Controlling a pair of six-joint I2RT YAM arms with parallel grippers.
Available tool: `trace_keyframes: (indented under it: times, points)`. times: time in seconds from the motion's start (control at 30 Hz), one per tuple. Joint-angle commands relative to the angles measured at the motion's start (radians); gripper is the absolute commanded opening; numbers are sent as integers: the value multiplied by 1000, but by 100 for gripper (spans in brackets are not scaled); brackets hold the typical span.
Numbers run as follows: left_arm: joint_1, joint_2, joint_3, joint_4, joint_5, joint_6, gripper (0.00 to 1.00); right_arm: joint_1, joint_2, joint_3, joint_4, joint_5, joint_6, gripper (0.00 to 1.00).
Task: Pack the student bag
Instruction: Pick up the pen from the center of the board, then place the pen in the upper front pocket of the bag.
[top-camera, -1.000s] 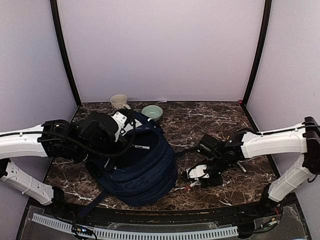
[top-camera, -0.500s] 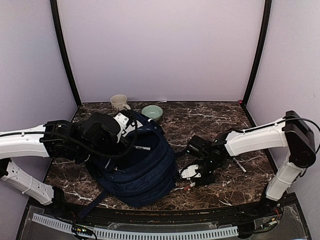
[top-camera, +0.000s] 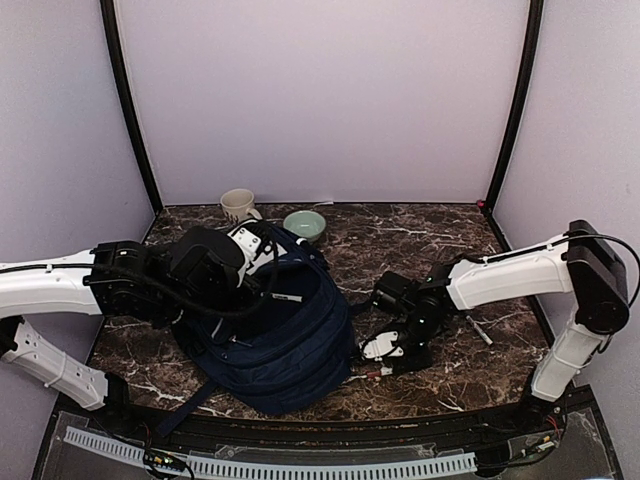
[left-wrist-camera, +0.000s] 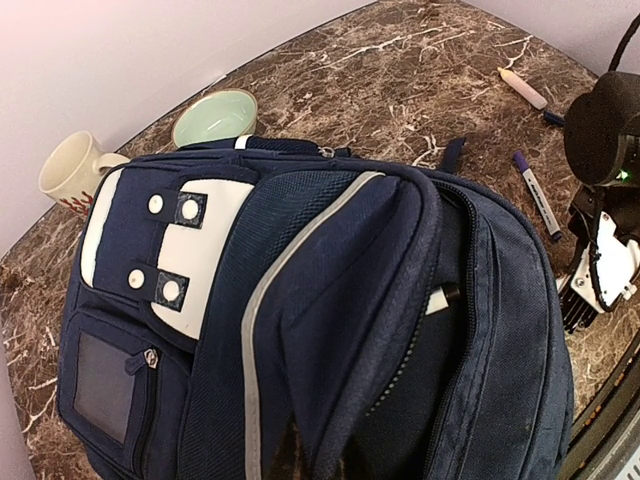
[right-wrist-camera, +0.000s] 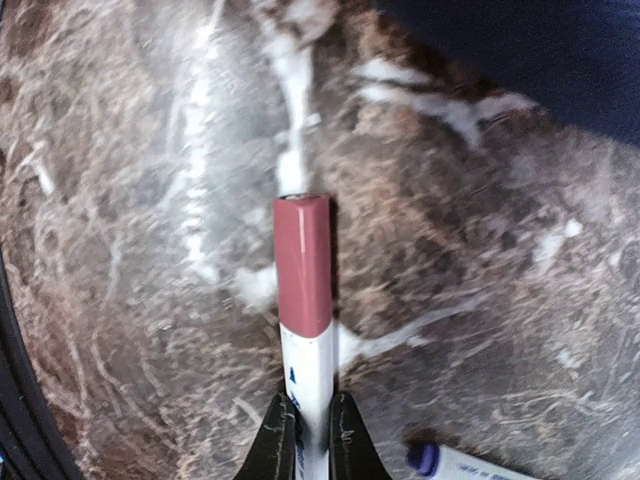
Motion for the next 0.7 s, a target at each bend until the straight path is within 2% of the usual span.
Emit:
trace_keyframes:
  times: [0.0,0.17,0.3,0.47,0.67]
  points:
    - [8,-13,25,98,-22,2,0,-3,-102,49,-132,-74,-9,0]
    - [12,-11,21,104,-24,4,0,5,-225,159,-188,-125,-27,0]
    - [16,-5,29,104,-17,6,0,25,-254,282,-158,-37,-36,0]
    - [19,1,45,72,-48,-28,0,86,-239,337,-14,120,-68,0]
    - [19,-20,33,90,-22,-38,0,185,-164,486,17,156,-90,0]
